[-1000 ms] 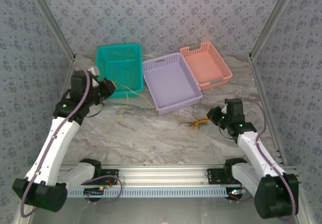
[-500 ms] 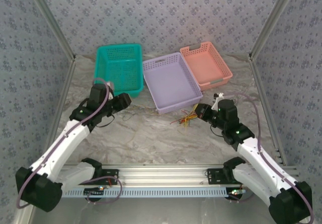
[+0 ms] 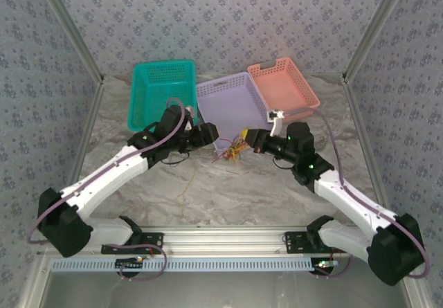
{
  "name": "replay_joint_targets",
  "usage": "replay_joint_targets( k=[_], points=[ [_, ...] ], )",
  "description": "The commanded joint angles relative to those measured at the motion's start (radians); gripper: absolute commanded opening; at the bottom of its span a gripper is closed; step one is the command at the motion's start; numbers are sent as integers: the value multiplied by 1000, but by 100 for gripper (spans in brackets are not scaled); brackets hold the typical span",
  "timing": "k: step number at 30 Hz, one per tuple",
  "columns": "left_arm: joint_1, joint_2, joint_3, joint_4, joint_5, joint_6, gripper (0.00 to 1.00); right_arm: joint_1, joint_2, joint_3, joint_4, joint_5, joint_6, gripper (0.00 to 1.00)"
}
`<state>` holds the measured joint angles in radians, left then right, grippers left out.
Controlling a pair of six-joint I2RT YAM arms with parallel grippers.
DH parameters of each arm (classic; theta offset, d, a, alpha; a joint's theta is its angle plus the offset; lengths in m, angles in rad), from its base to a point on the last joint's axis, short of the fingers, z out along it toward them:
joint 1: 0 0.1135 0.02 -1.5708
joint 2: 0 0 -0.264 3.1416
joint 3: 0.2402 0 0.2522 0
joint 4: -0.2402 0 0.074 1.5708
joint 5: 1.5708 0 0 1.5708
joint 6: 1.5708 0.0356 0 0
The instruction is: Untangle the cables
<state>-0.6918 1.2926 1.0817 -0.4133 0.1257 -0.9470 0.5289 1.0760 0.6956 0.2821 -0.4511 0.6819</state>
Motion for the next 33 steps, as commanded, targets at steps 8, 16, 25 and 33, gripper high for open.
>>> replay_joint_targets(
  k=[8,16,25,33],
  points=[
    [139,0,-96,185,250,-243,85,85,144,235,8,-309,-232,0],
    [157,-38,-233,413,304,-355,87,105,255,289,28,-368,-233,0],
    [156,-93,-288,455,338,-414,87,84,320,310,98,-386,-210,0],
    [159,-76,-292,410,335,-422,79,82,344,336,140,-382,-184,0]
  ],
)
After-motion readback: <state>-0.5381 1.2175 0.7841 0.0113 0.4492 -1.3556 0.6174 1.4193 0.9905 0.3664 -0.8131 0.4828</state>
